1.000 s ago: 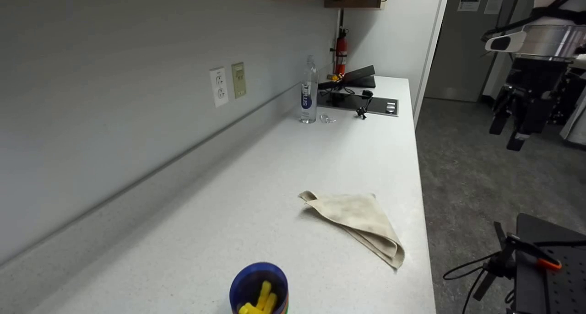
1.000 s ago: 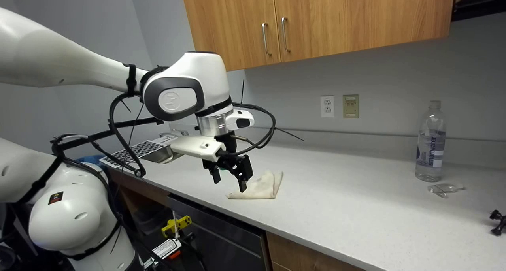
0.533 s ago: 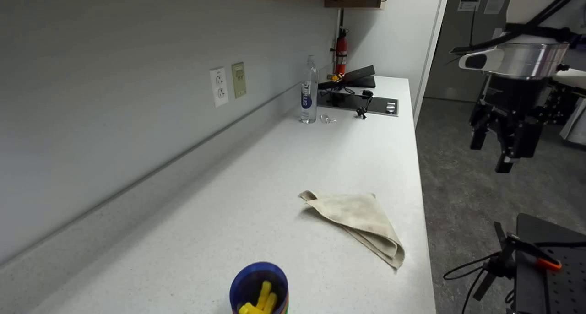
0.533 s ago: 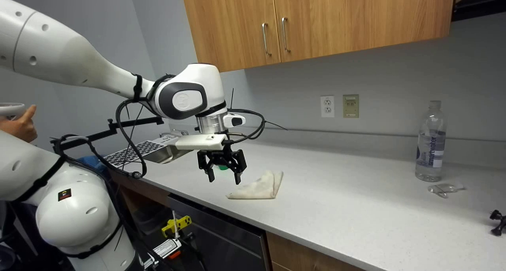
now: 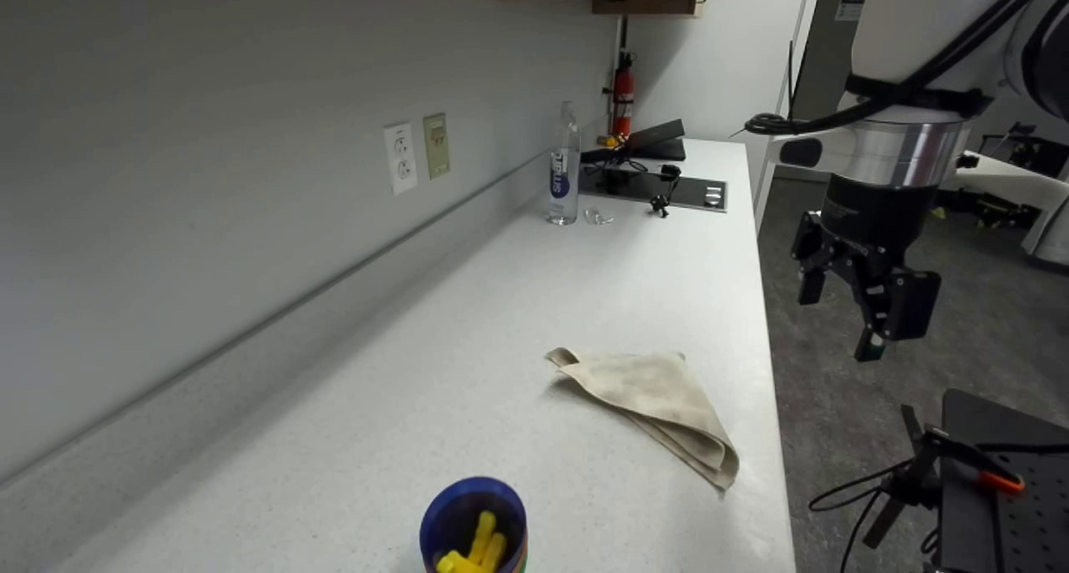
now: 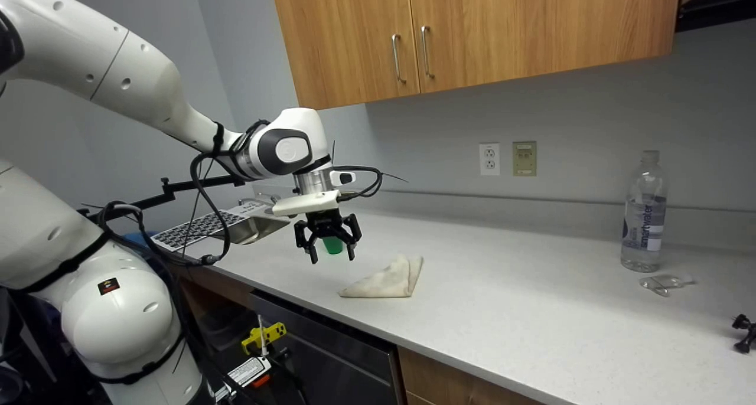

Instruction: Unfold the white towel

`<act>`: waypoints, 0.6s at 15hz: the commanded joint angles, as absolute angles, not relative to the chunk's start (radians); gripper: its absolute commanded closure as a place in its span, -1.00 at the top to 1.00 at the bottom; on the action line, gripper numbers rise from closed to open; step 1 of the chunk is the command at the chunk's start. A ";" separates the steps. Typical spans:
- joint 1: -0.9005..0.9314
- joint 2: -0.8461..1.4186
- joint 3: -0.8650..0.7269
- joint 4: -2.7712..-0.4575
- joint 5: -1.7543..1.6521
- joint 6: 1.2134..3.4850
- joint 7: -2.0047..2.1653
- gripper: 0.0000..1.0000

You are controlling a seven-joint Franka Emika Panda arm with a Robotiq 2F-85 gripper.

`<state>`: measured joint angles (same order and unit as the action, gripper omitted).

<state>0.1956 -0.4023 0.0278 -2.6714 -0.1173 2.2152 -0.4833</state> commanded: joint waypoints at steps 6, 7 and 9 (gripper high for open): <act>0.195 -0.391 0.031 -2.661 -0.116 2.212 -0.484 1.00; 0.196 -0.383 0.028 -2.662 -0.113 2.234 -0.487 1.00; 0.189 -0.351 0.031 -2.649 -0.133 2.284 -0.483 1.00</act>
<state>0.1961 -0.3887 0.0294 -2.6631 -0.1175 2.2223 -0.4829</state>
